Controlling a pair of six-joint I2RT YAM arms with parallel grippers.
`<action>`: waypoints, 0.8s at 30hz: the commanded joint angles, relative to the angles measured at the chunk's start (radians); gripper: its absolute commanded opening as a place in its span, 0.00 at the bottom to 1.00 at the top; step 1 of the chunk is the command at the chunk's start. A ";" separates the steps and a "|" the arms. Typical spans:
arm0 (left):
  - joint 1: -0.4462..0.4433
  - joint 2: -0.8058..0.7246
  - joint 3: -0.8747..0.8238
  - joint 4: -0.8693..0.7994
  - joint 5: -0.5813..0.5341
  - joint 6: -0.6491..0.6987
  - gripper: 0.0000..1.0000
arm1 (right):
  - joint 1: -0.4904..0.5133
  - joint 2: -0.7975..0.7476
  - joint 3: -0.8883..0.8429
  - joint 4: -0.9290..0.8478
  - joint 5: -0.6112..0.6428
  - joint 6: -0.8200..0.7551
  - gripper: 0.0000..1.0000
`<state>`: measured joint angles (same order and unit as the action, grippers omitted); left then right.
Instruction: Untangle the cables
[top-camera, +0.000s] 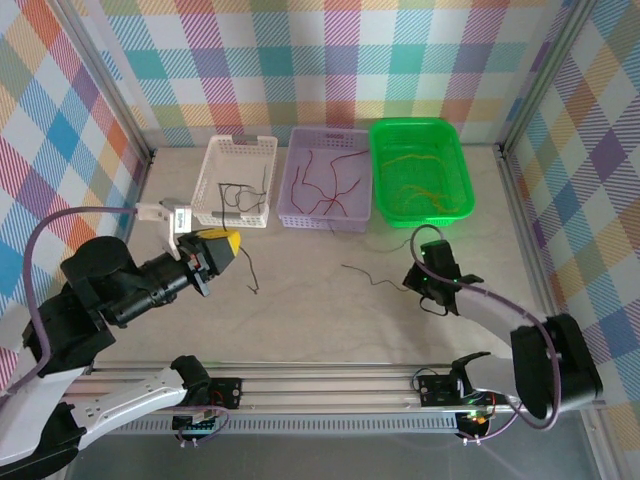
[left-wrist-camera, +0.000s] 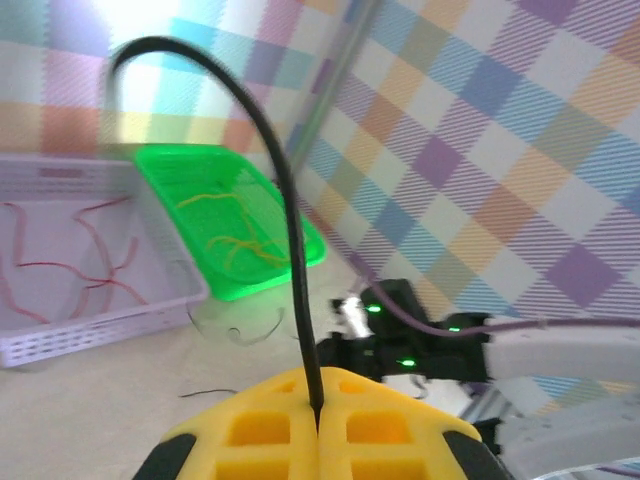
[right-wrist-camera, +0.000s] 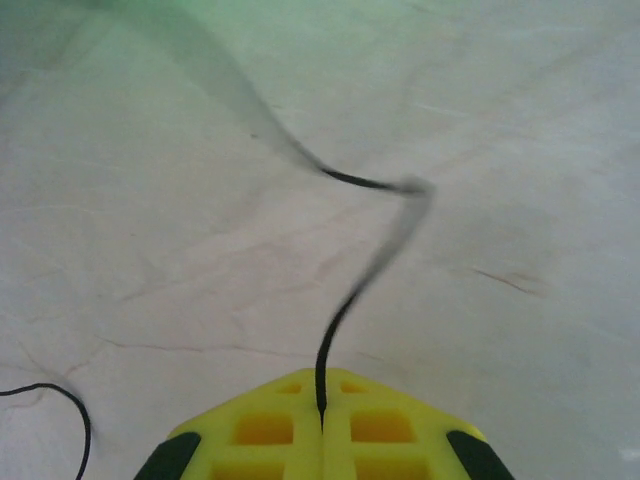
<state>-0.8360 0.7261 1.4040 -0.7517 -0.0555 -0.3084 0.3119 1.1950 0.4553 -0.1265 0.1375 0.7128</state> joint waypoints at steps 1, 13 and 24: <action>0.008 0.002 0.051 -0.096 -0.141 0.075 0.00 | -0.037 -0.110 -0.020 -0.106 0.031 0.029 0.00; 0.016 0.113 0.053 0.007 -0.257 0.184 0.00 | -0.047 -0.410 -0.005 -0.176 -0.039 -0.016 0.00; 0.205 0.257 0.069 0.113 -0.143 0.214 0.00 | -0.046 -0.538 0.169 -0.253 -0.203 -0.097 0.00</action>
<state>-0.6899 0.9630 1.4502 -0.7052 -0.2535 -0.1131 0.2676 0.6746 0.5533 -0.3496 0.0071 0.6594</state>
